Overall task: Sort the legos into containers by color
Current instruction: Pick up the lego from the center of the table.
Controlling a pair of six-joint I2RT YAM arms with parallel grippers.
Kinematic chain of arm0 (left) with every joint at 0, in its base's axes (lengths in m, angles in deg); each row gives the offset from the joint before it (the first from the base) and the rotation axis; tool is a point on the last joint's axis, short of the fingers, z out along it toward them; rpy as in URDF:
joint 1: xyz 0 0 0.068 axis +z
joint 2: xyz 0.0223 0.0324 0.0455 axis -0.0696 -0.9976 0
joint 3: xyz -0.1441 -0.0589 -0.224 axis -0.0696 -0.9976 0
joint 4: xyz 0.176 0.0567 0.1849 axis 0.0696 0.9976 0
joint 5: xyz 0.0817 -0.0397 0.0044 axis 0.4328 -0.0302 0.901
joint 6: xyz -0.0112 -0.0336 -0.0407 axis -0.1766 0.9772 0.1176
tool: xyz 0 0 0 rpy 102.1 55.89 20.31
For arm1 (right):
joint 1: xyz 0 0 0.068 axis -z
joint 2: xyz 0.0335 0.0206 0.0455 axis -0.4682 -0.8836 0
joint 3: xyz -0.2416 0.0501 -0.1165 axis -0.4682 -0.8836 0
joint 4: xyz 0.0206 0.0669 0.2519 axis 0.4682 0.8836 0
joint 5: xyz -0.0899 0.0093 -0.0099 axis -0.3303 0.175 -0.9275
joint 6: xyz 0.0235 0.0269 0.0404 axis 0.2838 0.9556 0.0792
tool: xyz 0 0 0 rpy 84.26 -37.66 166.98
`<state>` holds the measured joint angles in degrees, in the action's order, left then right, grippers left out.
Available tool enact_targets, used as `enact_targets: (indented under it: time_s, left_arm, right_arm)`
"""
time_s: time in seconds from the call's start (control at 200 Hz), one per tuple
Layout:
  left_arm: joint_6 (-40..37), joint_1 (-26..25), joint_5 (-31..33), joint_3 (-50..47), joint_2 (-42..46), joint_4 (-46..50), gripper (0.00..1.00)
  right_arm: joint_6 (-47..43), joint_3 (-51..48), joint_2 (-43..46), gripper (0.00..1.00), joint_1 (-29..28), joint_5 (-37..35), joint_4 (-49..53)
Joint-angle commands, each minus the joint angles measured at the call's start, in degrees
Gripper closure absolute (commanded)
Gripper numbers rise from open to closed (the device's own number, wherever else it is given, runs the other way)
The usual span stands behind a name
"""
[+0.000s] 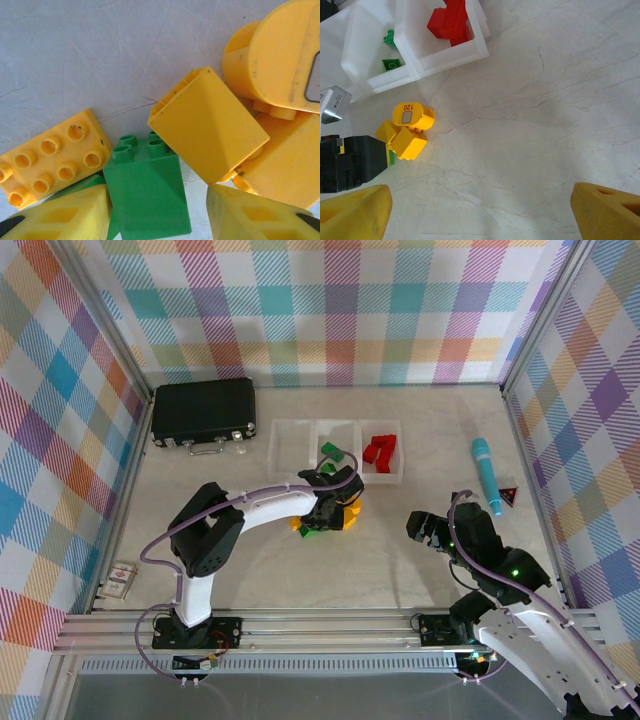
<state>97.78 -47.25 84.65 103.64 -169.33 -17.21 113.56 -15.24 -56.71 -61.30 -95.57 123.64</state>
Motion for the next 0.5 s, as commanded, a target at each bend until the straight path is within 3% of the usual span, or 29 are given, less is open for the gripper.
enact_targets:
  time_s: [0.0,0.495]
  left_arm:
    - [-0.60,0.08,0.62,-0.01,-1.15,0.95,0.48]
    - [-0.33,0.75,0.62,-1.42,-1.63,-0.25,0.53]
  right_arm:
    - [0.05,-0.87,0.74,0.08,0.16,-0.94,1.15]
    - [0.31,-0.84,1.31,0.08,0.16,-0.88,1.76]
